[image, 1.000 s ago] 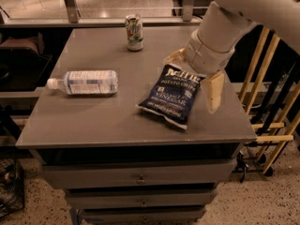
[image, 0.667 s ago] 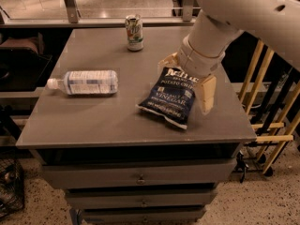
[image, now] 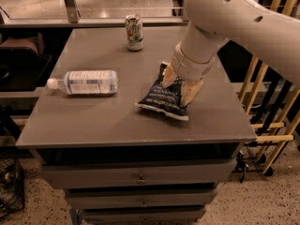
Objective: Pick blue chip bag
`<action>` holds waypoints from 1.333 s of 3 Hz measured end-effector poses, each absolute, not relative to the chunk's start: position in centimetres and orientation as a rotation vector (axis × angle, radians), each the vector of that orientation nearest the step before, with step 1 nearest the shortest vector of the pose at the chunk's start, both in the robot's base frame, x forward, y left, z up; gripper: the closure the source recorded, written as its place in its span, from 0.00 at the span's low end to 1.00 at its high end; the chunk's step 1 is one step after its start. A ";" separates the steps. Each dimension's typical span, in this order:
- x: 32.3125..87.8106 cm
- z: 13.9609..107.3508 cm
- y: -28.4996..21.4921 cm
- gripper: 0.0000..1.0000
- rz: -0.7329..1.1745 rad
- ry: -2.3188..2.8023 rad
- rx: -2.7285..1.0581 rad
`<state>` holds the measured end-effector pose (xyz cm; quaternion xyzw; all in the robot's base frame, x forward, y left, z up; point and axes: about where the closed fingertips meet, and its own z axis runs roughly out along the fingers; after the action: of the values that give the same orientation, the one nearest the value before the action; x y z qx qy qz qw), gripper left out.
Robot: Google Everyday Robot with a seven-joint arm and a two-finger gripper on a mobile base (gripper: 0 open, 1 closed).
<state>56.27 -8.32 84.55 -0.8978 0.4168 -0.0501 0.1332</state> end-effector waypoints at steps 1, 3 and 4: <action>56.8 84.3 -8.5 0.80 -0.148 1.212 -2.605; 56.8 85.1 -8.5 1.00 -0.148 1.212 -2.604; 56.8 90.5 -9.0 1.00 -0.207 1.198 -2.526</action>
Offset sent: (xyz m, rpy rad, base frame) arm 0.0250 -0.0134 0.0452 0.0349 -0.1101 -0.0430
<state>56.80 -8.99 90.55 -0.8882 0.4213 -0.0726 0.1682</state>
